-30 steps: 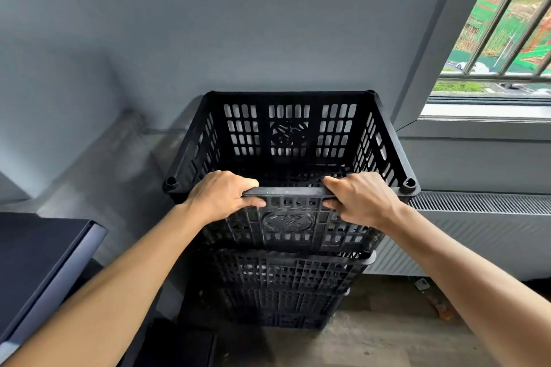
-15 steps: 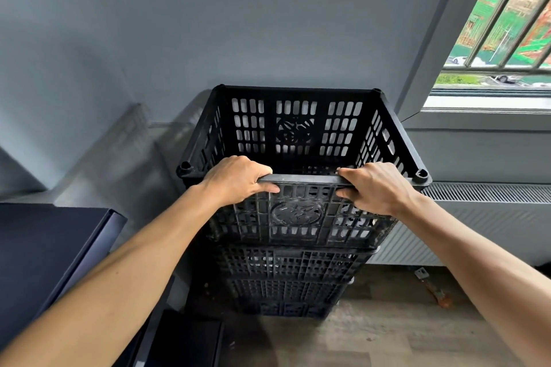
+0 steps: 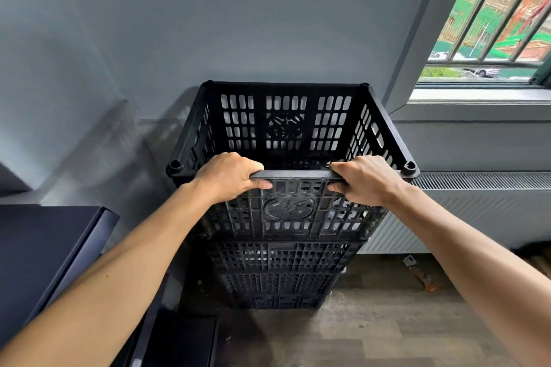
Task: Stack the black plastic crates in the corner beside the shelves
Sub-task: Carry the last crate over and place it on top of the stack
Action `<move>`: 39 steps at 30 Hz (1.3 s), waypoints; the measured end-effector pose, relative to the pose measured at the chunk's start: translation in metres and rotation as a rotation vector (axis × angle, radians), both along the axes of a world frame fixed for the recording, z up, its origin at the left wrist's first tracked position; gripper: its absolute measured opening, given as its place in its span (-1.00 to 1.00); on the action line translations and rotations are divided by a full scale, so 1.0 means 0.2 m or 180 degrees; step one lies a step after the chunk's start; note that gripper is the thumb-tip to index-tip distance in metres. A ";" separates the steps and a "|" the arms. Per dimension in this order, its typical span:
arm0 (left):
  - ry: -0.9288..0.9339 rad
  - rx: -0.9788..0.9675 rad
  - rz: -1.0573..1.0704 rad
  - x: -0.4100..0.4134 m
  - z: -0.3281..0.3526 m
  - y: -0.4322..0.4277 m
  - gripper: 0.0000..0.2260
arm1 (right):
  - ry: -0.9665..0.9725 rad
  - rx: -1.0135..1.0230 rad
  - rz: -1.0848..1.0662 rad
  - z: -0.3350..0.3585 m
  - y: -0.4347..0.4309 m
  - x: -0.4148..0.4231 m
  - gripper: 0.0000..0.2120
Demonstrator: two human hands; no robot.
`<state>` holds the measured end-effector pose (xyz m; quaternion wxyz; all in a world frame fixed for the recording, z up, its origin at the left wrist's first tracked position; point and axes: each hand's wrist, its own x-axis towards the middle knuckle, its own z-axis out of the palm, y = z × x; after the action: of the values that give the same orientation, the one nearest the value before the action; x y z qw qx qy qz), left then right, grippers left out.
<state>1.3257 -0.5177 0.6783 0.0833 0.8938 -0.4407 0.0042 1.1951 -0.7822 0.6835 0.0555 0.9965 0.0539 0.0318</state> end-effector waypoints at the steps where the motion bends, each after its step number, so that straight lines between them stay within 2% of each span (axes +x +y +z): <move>1: 0.0006 -0.0010 0.0000 0.00 0.00 0.00 -0.62 | -0.0001 0.0013 0.0007 -0.01 0.00 0.00 -0.78; 10: -0.0094 -0.0076 0.0016 -0.01 -0.01 0.03 -0.62 | -0.0116 -0.0060 0.0065 -0.03 0.00 -0.01 -0.77; 13: -0.0251 -0.0120 -0.0007 0.00 -0.01 0.01 -0.54 | -0.0241 -0.0051 -0.0019 -0.03 -0.01 0.00 -0.77; 18: -0.0300 -0.0030 -0.0127 0.04 0.01 -0.03 -0.57 | -0.0381 -0.0061 -0.0178 -0.05 -0.03 0.01 -0.76; 26: -0.0343 -0.0047 -0.0091 0.07 0.01 -0.04 -0.51 | -0.0394 -0.0136 -0.0289 -0.05 -0.03 0.05 -0.76; 29: -0.0258 -0.0048 -0.0073 0.07 0.02 -0.03 -0.54 | -0.0392 -0.0110 -0.0267 -0.04 -0.01 0.04 -0.75; 36: -0.0344 -0.0041 0.0094 0.04 -0.01 0.02 -0.44 | -0.0379 -0.0112 -0.0086 -0.05 0.01 0.02 -0.75; 39: -0.0348 -0.0033 0.0099 0.03 -0.01 0.01 -0.49 | -0.0366 -0.0105 -0.0015 -0.04 -0.01 0.02 -0.75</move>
<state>1.3309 -0.5156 0.6756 0.0637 0.8985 -0.4306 0.0566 1.2000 -0.7836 0.6754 0.0750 0.9921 0.0488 0.0880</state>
